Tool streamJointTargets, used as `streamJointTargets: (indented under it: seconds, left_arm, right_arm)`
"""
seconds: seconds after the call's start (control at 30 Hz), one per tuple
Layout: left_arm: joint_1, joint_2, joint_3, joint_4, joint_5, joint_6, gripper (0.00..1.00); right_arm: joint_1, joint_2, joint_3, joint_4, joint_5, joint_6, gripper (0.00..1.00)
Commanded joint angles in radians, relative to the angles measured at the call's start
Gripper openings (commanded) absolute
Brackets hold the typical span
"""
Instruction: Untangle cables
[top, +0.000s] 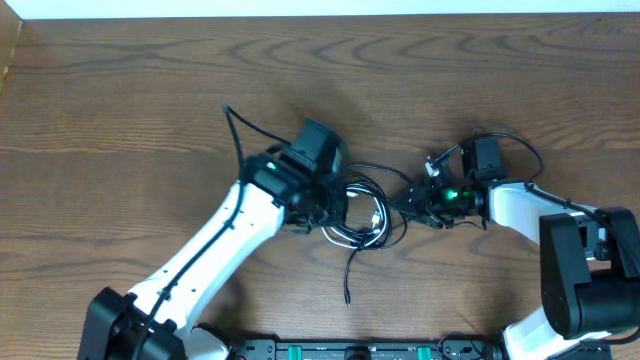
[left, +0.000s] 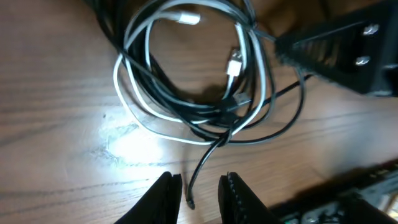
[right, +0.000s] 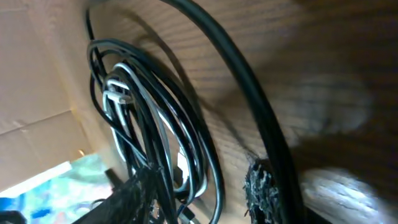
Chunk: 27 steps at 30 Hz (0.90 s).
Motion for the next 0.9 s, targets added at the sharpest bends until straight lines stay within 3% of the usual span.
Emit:
streamJointTargets:
  seconds: [0.0,0.17,0.37,0.87]
  left_arm:
    - [-0.061,0.0,-0.037,0.014,-0.074,-0.064,0.27]
    - [-0.144,0.0,-0.045,0.031,-0.078,-0.063,0.33]
    - [-0.22,0.006,-0.045,0.051,-0.146,-0.063,0.26]
    - [-0.287,0.146,-0.073,0.196,-0.23,-0.03,0.26]
  right_arm:
    - [0.04,0.005,0.001,-0.013,0.167,-0.044,0.46]
    - [0.093,0.005,0.001,-0.007,0.23,-0.043,0.39]
    - [0.114,0.005,0.001,0.007,0.248,-0.039,0.26]
    - [0.114,0.005,0.001,0.019,0.248,-0.039,0.26]
